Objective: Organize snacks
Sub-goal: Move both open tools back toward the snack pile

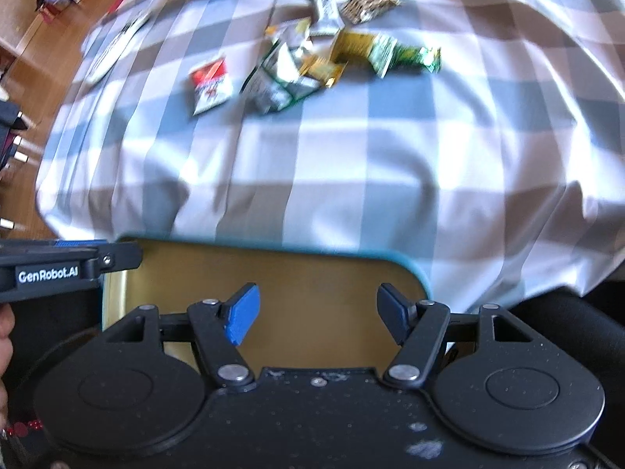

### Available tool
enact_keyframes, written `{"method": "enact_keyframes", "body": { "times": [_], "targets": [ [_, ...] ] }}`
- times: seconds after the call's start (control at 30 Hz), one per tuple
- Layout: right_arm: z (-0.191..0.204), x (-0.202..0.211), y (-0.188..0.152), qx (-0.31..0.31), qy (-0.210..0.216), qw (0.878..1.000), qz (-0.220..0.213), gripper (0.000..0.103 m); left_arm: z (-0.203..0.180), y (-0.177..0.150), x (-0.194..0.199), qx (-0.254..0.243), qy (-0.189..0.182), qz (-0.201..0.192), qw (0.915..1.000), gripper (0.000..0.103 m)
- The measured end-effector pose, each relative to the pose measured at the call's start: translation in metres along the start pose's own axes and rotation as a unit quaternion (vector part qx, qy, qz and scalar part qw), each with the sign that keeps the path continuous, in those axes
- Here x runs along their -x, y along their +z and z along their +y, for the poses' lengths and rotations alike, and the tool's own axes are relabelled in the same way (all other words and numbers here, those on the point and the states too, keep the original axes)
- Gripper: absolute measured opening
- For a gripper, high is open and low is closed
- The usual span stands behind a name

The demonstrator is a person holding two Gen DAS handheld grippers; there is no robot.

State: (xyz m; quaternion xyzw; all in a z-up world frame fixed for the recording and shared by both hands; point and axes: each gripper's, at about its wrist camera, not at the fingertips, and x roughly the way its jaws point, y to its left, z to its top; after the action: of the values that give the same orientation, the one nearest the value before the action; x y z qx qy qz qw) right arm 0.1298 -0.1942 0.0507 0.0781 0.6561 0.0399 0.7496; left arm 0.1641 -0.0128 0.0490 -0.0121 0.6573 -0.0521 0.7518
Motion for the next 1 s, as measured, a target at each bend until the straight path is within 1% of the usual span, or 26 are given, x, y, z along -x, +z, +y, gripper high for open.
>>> {"method": "enact_keyframes", "body": {
  "times": [0.13,0.27,0.5,0.7,0.83,1.0],
  "targets": [
    [-0.011,-0.005,0.026,-0.022,-0.001,1.000,-0.005,0.070,-0.002,0.021,-0.006,0.004,-0.002,-0.002,1.0000,0.044],
    [-0.020,-0.012,0.054,-0.042,-0.011,0.999,-0.010,0.070,-0.003,0.041,-0.011,0.008,0.008,-0.011,0.9999,0.044],
    [-0.032,-0.027,0.096,-0.069,-0.020,0.997,-0.012,0.070,0.004,0.077,-0.025,0.026,0.013,-0.018,0.9994,0.044],
    [-0.050,-0.029,0.138,-0.112,-0.039,0.992,-0.042,0.070,0.012,0.107,-0.038,0.033,0.038,-0.035,0.9982,0.044],
    [-0.064,-0.031,0.167,-0.148,-0.047,0.986,-0.060,0.070,0.021,0.118,-0.048,0.043,0.044,-0.039,0.9973,0.044],
    [-0.068,-0.040,0.196,-0.179,-0.045,0.980,-0.069,0.070,0.030,0.124,-0.059,0.055,0.042,-0.023,0.9973,0.044]
  ]
}}
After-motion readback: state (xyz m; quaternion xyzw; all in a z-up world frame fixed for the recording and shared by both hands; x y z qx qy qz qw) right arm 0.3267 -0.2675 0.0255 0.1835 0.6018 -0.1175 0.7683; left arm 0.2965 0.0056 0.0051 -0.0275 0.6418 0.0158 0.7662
